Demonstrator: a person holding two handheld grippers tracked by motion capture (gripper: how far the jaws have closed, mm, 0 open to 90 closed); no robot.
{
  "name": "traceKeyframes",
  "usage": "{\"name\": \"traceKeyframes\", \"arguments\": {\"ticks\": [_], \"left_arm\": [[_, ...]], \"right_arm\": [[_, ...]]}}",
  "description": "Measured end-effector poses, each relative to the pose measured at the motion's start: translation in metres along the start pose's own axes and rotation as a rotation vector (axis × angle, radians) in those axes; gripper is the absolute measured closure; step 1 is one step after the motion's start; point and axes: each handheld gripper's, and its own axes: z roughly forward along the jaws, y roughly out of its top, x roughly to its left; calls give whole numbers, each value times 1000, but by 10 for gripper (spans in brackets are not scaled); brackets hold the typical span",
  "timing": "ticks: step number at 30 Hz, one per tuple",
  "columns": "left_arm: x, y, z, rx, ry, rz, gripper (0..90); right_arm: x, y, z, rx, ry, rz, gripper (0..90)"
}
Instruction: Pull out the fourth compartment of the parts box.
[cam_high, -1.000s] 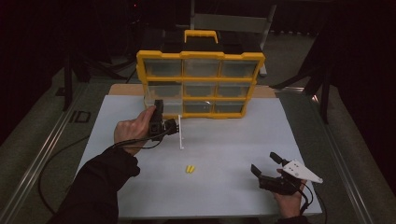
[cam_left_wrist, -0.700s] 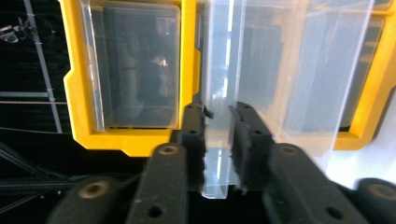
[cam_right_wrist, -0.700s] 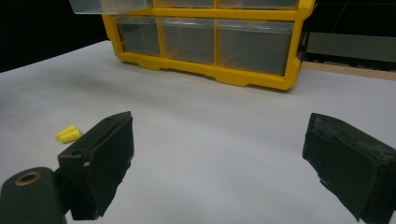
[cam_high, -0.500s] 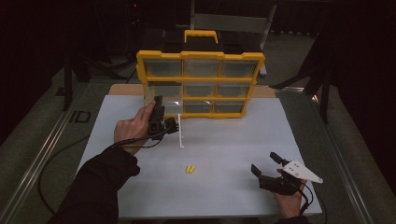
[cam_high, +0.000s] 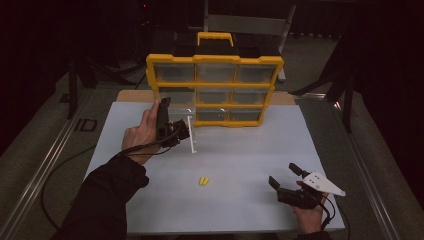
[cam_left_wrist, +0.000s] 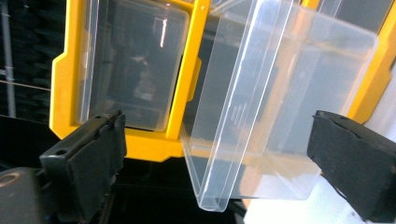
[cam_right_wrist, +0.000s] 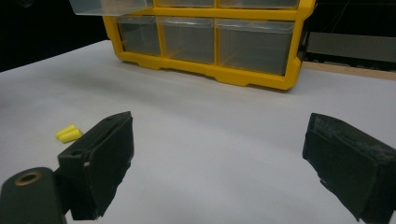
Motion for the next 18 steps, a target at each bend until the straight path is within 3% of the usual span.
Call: {"name": "traceKeyframes", "arguments": {"ticks": [7, 18], "left_arm": [[11, 0, 0, -21, -99, -130, 4], [30, -2, -4, -104, -222, -392, 3]], "right_arm": [[0, 0, 0, -1, 1, 0, 88], [0, 0, 0, -1, 1, 3, 88]]}}
